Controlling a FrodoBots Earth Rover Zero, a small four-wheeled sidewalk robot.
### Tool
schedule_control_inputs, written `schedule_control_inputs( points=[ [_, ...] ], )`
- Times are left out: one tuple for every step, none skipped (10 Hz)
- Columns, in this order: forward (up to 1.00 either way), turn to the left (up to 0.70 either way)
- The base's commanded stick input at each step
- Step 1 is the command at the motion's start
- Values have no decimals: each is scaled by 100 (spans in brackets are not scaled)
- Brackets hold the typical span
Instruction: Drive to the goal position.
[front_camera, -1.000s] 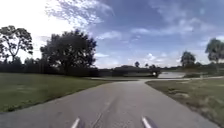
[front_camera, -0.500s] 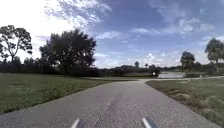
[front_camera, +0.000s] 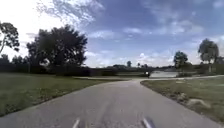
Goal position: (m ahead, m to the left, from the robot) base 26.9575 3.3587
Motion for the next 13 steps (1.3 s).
schedule_control_inputs(
  points=[
    [69,3],
    [69,3],
    [69,3],
    [69,3],
    [69,3],
    [69,3],
    [69,3],
    [69,3],
    [69,3],
    [69,3],
    [69,3],
    [69,3],
    [69,3]
  ],
)
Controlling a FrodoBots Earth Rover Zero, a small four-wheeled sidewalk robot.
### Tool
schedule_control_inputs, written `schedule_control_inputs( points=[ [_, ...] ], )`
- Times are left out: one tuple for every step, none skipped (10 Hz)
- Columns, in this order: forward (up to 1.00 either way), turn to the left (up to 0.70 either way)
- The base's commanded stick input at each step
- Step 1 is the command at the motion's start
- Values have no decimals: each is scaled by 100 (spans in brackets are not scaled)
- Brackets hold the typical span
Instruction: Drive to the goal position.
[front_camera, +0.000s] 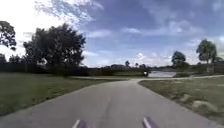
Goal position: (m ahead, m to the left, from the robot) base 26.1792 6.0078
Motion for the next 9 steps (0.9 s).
schedule_control_inputs(
  points=[
    [69,3],
    [69,3],
    [69,3],
    [69,3],
    [69,3],
    [69,3],
    [69,3],
    [69,3],
    [69,3]
  ],
)
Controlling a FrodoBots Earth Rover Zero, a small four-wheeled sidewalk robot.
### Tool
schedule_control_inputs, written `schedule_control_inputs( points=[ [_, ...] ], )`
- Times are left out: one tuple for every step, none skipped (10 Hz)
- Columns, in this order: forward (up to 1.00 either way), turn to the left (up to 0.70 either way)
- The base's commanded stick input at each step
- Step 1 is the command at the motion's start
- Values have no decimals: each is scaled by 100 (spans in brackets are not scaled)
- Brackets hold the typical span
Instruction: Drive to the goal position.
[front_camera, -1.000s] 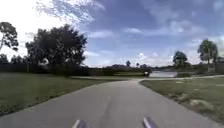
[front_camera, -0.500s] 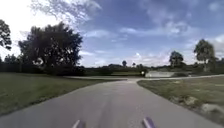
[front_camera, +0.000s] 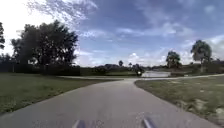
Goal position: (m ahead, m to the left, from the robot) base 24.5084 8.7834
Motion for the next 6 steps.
schedule_control_inputs(
  points=[
    [69,3],
    [69,3],
    [69,3],
    [69,3],
    [69,3],
    [69,3]
  ],
)
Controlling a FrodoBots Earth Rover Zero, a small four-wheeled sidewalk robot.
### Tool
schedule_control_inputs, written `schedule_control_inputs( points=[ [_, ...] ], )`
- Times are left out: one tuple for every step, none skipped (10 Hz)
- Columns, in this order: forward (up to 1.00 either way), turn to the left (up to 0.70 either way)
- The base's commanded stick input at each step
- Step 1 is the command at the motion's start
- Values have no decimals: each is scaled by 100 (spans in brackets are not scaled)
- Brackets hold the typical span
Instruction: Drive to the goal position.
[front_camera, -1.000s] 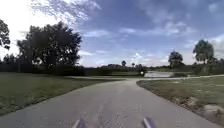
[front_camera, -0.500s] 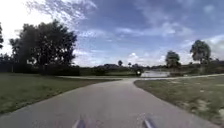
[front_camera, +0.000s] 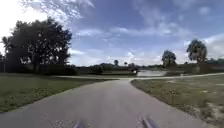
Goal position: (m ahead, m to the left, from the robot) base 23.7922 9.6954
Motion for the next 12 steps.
schedule_control_inputs(
  points=[
    [69,3],
    [69,3],
    [69,3],
    [69,3],
    [69,3],
    [69,3],
    [69,3],
    [69,20],
    [69,34],
    [69,34],
    [69,34],
    [69,34]
  ],
)
